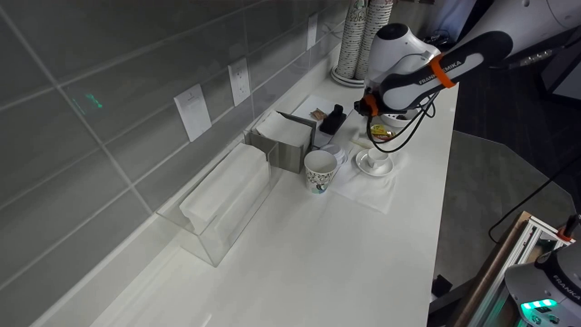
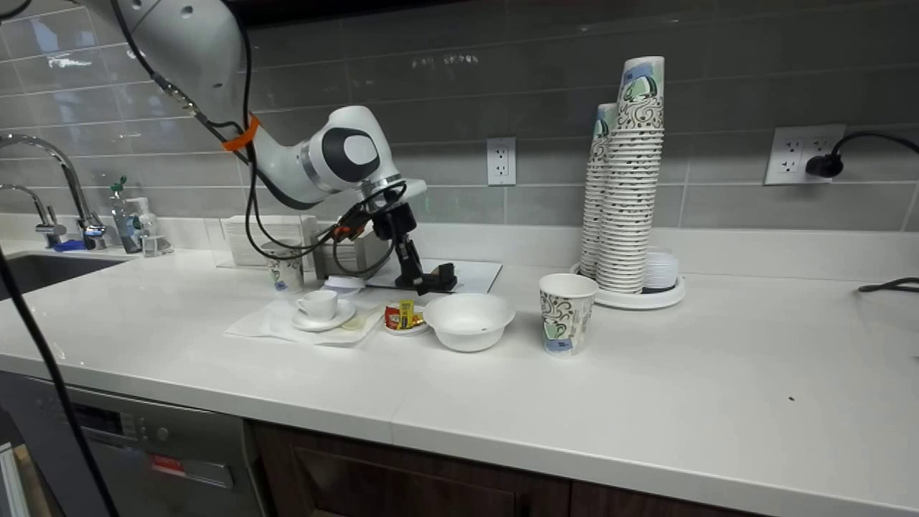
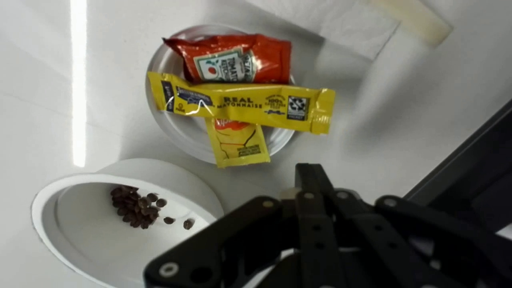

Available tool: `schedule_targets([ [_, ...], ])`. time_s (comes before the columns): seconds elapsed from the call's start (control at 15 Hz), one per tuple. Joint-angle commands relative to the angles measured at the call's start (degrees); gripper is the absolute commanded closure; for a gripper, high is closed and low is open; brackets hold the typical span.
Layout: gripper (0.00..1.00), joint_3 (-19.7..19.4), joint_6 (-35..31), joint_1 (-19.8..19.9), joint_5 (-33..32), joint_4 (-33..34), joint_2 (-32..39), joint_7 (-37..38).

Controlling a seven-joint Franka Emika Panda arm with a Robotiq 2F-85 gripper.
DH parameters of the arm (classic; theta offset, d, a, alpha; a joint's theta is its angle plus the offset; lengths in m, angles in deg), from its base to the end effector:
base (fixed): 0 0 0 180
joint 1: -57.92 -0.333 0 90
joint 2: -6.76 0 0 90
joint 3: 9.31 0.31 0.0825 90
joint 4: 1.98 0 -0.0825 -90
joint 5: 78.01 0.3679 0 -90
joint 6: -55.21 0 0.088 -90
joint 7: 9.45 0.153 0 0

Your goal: Pick the brown condiment packet from the small white plate in the middle and put it on the white tray, pick the yellow condiment packet from the small white plate in the middle and put it on the white tray, pick the red condiment packet from the small white plate and put it on the white tray

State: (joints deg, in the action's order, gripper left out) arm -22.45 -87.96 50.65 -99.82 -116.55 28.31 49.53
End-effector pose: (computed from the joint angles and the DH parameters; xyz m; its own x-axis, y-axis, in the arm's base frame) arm 0.6095 -0.0681 0.2495 0.6609 -0.6775 0.3226 -0.7381 -0.6645 0.1165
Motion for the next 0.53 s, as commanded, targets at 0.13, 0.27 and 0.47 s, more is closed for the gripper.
schedule_targets([
  [0.13, 0.59, 1.85, 10.38, 0.48, 2.01, 3.68, -1.07, -0.52],
  [0.27, 0.47, 2.82, 15.12, 0.9, 3.09, 6.1, -0.04, -1.08],
  [0.47, 0.24, 4.01, 21.1, 1.19, 3.92, 9.87, 2.0, -0.74],
])
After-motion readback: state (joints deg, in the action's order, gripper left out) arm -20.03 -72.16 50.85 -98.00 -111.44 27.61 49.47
